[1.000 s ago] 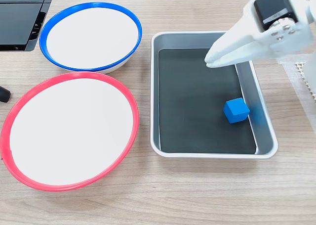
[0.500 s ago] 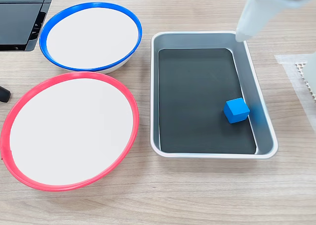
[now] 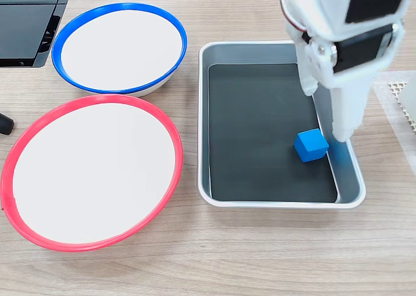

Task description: Move a blue block from tray to blue dish

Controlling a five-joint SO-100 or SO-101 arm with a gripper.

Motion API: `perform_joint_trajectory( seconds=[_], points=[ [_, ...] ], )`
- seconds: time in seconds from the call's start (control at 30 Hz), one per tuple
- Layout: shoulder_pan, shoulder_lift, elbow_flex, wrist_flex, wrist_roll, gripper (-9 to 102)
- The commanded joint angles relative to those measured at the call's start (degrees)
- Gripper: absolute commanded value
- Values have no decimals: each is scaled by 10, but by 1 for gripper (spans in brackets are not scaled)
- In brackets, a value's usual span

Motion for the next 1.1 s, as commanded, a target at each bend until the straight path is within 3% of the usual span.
perform_joint_trajectory(
  seconds=[0.0,0.53,1.07],
  points=[
    [3,-13,11,-21,-10,28],
    [16,-87,86,-162,-4,26],
    [16,-105,96,-186,9,11]
  ],
)
